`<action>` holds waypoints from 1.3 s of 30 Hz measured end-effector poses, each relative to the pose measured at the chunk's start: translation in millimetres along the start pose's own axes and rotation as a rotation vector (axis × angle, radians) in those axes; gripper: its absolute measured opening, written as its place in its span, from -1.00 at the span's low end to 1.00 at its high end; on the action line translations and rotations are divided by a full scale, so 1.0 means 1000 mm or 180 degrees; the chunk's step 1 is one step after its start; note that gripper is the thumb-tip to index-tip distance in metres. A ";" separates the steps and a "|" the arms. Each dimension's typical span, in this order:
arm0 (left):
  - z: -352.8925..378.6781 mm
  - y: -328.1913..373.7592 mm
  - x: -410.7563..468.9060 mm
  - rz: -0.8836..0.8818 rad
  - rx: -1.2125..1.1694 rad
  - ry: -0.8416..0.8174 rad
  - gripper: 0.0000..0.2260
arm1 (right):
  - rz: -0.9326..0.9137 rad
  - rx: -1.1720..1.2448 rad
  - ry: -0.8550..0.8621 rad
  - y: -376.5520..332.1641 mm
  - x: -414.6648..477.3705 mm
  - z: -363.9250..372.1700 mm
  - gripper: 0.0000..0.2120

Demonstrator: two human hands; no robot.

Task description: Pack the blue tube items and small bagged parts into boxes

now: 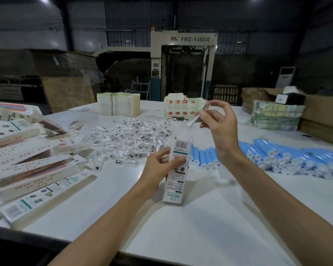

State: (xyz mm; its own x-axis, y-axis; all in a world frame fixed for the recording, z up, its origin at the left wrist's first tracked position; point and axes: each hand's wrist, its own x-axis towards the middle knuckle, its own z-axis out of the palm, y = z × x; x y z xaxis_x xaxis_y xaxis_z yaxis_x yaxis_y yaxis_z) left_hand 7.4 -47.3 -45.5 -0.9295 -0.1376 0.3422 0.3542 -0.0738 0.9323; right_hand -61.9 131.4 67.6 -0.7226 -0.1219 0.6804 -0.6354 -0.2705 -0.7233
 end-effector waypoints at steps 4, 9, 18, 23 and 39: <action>0.002 0.001 0.002 -0.0030 0.0029 -0.0002 -0.54 | 0.0020 -0.0456 -0.0300 -0.006 -0.005 0.006 -0.73; 0.003 0.003 -0.001 -0.0001 0.0063 -0.0002 -0.56 | -0.0216 -0.1269 -0.0604 0.000 -0.010 0.010 -0.76; 0.004 0.005 -0.002 0.0030 0.0152 -0.0054 -0.61 | 0.0160 -0.0826 -0.0469 -0.012 -0.002 0.009 -0.78; 0.004 0.004 -0.003 0.0056 0.0213 -0.0025 -0.63 | 0.0427 -0.0789 -0.0595 -0.007 -0.004 0.010 -0.76; 0.007 0.004 -0.005 0.0138 0.0162 0.0030 -0.32 | 0.0074 -0.1708 -0.0739 0.018 -0.032 -0.009 -0.82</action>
State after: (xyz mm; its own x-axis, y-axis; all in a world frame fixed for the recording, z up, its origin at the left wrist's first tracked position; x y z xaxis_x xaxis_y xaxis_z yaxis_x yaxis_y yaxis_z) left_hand 12.4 -40.0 -42.2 -0.9123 -0.1489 0.3814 0.3880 -0.0174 0.9215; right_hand -52.5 139.0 31.1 -0.6980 -0.3444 0.6278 -0.7127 0.2490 -0.6558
